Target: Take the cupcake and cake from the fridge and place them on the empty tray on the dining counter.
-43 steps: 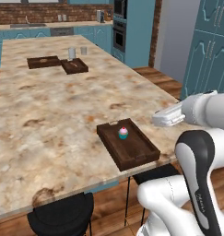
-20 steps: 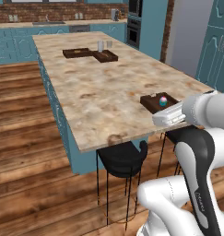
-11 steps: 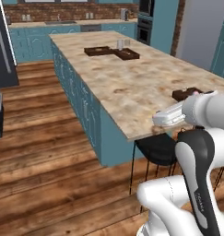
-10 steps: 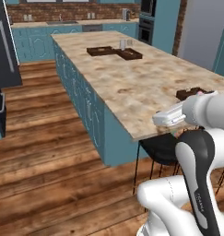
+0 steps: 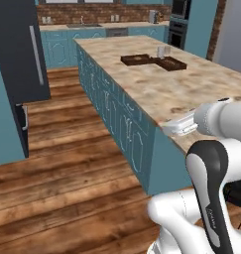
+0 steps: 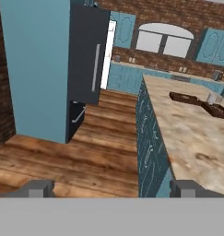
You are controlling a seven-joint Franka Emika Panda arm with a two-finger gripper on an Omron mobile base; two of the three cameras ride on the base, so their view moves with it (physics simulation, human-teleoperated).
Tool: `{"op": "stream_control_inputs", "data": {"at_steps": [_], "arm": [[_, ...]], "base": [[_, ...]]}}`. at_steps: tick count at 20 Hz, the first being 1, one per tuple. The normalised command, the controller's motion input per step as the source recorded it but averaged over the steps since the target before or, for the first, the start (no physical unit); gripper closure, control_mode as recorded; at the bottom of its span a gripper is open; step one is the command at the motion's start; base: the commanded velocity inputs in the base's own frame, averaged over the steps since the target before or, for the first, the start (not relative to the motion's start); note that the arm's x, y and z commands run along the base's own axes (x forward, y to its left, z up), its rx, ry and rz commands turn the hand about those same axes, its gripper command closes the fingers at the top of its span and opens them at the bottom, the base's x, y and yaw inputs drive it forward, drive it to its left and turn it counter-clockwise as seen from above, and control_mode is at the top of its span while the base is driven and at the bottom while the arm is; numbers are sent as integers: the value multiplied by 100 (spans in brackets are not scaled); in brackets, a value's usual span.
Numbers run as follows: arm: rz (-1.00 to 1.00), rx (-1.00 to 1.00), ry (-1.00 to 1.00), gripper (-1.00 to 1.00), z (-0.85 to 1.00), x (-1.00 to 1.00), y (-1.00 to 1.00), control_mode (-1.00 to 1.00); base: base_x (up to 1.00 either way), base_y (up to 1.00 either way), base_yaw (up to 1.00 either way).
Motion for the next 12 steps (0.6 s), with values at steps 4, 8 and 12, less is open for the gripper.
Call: {"op": "stream_control_inputs", "data": {"at_steps": [4,8,12], "arm": [[0,0,0,-100,0,0,0,100],[0,0,0,-100,0,0,0,100],[0,0,0,-100,0,0,0,100]], "base": [[100,-7,3],[100,0,2],[100,-1,0]]}}
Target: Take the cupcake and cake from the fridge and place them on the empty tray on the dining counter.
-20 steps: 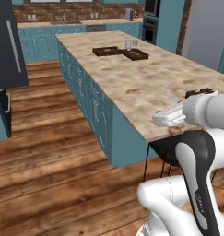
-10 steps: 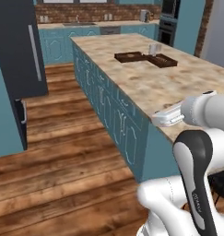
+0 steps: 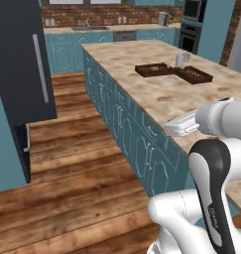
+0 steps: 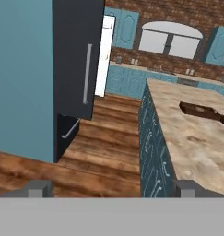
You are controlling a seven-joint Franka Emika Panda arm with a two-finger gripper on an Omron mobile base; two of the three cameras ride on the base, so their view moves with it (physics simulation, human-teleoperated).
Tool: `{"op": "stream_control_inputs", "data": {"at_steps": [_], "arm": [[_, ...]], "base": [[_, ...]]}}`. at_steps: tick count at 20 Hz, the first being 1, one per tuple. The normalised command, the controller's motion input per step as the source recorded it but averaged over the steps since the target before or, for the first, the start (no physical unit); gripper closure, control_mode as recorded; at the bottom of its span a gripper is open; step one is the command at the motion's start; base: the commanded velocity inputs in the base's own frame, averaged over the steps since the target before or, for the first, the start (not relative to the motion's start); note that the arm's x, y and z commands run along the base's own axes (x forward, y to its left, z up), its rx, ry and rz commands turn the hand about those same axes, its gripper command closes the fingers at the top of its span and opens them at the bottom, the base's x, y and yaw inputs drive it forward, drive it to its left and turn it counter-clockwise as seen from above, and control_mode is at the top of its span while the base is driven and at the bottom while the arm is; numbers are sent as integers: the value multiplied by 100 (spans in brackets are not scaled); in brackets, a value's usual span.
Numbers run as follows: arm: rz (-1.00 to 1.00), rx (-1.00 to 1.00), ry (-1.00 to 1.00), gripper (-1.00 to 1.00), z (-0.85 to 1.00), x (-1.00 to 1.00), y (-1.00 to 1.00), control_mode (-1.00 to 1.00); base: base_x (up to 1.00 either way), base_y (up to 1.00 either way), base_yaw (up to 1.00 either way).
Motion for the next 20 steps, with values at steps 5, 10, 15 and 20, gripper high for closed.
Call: {"op": "stream_control_inputs", "data": {"at_steps": [5,10,15,20], "arm": [[0,0,0,-100,0,0,0,100],[0,0,0,-100,0,0,0,100],[0,0,0,-100,0,0,0,100],[0,0,0,-100,0,0,0,100]], "base": [[100,0,0],[100,0,0],[100,-5,2],[100,-5,4]]}}
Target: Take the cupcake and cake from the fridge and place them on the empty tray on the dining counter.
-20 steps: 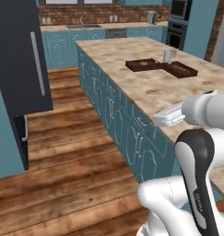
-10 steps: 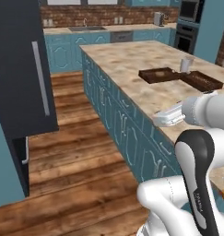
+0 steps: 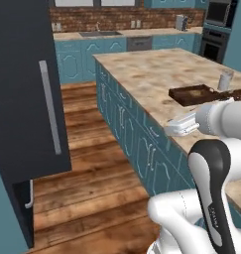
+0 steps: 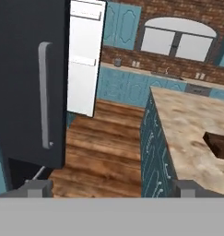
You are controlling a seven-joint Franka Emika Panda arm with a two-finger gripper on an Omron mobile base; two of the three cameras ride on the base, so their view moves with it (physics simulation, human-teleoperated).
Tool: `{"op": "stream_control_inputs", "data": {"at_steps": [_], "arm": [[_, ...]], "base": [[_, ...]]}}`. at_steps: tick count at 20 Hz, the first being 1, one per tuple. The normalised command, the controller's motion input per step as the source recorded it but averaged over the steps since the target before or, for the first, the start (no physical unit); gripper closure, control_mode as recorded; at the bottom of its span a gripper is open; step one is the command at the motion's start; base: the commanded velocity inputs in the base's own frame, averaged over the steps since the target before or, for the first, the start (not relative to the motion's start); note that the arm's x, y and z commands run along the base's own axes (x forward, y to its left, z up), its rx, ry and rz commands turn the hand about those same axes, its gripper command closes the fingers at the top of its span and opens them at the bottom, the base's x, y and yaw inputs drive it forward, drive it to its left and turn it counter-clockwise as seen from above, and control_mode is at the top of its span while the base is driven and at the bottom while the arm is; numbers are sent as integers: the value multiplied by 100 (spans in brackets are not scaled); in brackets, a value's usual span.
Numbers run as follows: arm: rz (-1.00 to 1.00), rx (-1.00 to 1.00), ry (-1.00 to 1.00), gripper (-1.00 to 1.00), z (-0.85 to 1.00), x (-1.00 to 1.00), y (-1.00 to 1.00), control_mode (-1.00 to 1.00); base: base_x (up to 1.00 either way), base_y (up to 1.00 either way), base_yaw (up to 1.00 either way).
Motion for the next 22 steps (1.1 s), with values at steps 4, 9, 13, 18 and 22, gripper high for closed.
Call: {"op": "stream_control_inputs", "data": {"at_steps": [4,9,13,18,22], "arm": [[0,0,0,-100,0,0,0,100],[0,0,0,-100,0,0,0,100],[0,0,0,-100,0,0,0,100],[0,0,0,-100,0,0,0,100],[0,0,0,-100,0,0,0,100]], "base": [[100,-3,4],[100,0,9],[100,-6,18],[82,-2,28],[33,1,37]]}}
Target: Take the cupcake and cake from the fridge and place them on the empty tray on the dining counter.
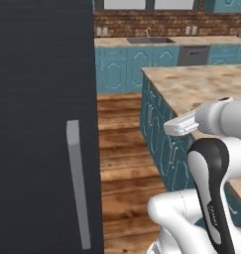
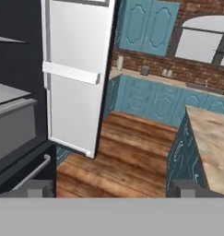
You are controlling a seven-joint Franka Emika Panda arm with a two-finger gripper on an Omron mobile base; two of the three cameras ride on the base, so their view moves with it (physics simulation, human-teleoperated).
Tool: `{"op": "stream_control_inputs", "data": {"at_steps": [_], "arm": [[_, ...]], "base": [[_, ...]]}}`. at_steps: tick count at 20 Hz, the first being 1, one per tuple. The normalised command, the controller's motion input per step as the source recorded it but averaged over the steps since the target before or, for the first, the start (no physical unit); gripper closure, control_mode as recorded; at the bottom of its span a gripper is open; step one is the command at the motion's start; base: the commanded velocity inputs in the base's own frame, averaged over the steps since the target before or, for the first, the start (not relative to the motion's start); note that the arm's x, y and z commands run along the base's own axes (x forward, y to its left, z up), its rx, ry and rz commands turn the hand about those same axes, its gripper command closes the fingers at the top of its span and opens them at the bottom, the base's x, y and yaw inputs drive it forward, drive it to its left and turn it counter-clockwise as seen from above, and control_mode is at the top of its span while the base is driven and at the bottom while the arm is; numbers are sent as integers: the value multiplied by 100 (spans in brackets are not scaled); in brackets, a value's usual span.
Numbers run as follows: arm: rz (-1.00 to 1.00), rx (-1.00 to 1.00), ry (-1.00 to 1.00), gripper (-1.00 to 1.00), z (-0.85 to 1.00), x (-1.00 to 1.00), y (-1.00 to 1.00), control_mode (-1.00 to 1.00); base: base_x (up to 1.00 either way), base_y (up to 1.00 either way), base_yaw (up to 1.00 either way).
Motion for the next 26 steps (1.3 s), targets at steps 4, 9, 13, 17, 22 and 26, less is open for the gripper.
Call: {"op": "stream_control_inputs", "data": {"at_steps": [4,9,13,17,22,26], "arm": [[0,0,0,-100,0,0,0,100],[0,0,0,-100,0,0,0,100],[0,0,0,-100,0,0,0,100],[0,0,0,-100,0,0,0,100],[0,0,0,-100,0,0,0,100],[0,0,0,-100,0,0,0,100]], "base": [[47,1,42],[100,-50,36],[63,-8,38],[9,0,49],[69,-6,52],[100,-12,55]]}}
